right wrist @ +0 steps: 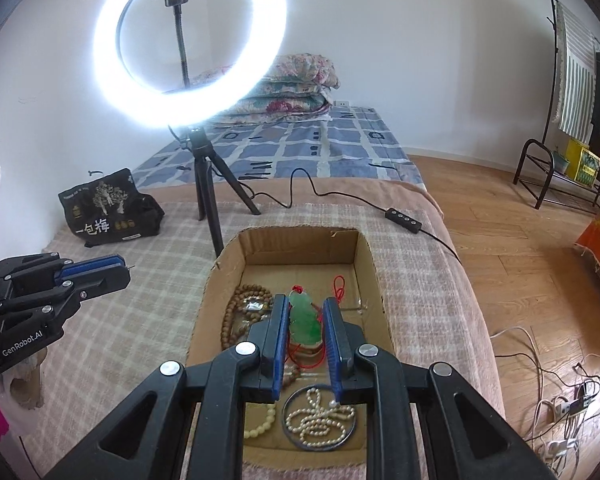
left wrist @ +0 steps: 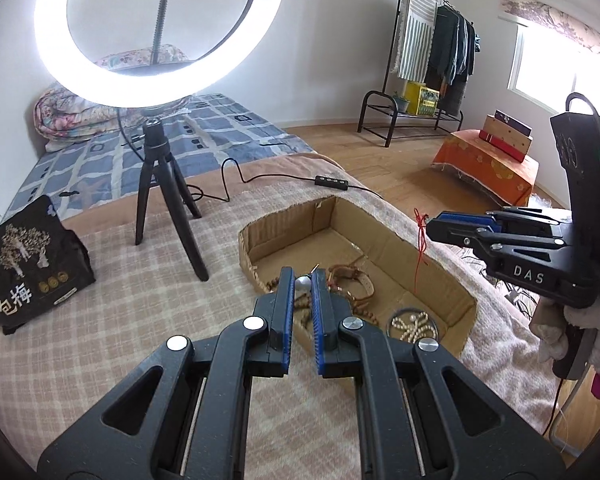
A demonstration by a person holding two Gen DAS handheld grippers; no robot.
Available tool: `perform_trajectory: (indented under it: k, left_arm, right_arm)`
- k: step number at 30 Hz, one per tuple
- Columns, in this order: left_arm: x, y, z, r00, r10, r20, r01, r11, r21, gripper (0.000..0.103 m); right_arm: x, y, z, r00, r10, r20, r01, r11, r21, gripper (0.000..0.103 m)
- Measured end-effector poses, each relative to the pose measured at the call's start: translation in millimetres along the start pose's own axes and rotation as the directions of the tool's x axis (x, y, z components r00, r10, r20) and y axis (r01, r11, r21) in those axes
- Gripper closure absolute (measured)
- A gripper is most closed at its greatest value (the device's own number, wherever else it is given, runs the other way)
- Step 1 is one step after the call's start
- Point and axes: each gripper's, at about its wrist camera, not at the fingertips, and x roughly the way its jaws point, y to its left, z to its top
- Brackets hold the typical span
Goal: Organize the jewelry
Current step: 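Lower the pendant and bead into the box and open both tools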
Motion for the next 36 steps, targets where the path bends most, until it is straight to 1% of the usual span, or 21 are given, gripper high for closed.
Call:
perform_trajectory:
  k: [5, 13, 18, 24, 28, 31, 33, 34, 35, 36]
  left_arm:
    - [26.4, 0.5, 13.9, 1.000, 0.007, -0.003, -0.007, 1.000, -0.006, 0.097]
    - [62.4, 7.8, 25.6, 0.999, 0.030, -0.023, -0.030, 0.999, -0.021, 0.097]
    - [77.7, 10.9, 28.9, 0.999, 0.041, -0.030, -0.042, 0.999, -0.024, 0.097]
    - [87.9, 14.0, 31.4, 0.998, 0.052, -0.035, -0.053, 0.998, -0.026, 0.096]
    - [89.5, 12.2, 30.9, 0.998, 0.057, -0.036, -0.058, 0.998, -0.015, 0.096]
    - [89.1, 11.3, 30.9, 0.997, 0.067, -0.035, -0.067, 0.998, -0.013, 0.096]
    - [89.2, 11.1, 30.7, 0.997, 0.067, -0.035, -0.068, 0.998, -0.016, 0.080]
    - [87.8, 10.5, 30.4, 0.997, 0.071, -0.030, -0.072, 0.997, -0.017, 0.061]
    - [86.4, 10.4, 30.2, 0.997, 0.076, -0.022, -0.076, 0.997, -0.020, 0.051]
    - [84.4, 10.4, 30.1, 0.997, 0.079, -0.012, -0.079, 0.997, -0.022, 0.051]
  right_arm:
    - [22.4, -7.7, 11.9, 1.000, -0.006, -0.012, 0.006, 1.000, -0.003, 0.087]
    - [58.6, -16.7, 23.0, 0.999, -0.005, -0.050, 0.005, 1.000, -0.004, 0.087]
    - [76.1, -23.2, 25.6, 0.998, -0.001, -0.067, 0.002, 1.000, 0.018, 0.087]
    - [85.3, -26.2, 26.3, 0.997, 0.004, -0.079, -0.002, 1.000, 0.030, 0.086]
    - [85.0, -29.1, 26.4, 0.997, 0.007, -0.073, -0.003, 0.999, 0.048, 0.077]
    - [84.9, -29.1, 25.6, 0.997, 0.002, -0.075, 0.001, 0.999, 0.048, 0.075]
    - [83.9, -28.8, 25.2, 0.997, -0.006, -0.075, 0.009, 0.999, 0.045, 0.072]
    - [82.9, -28.9, 25.3, 0.997, -0.011, -0.073, 0.015, 0.999, 0.045, 0.065]
    - [81.9, -29.2, 25.8, 0.997, -0.018, -0.069, 0.022, 0.999, 0.047, 0.060]
    - [80.3, -29.6, 26.2, 0.998, -0.026, -0.062, 0.029, 0.998, 0.050, 0.050]
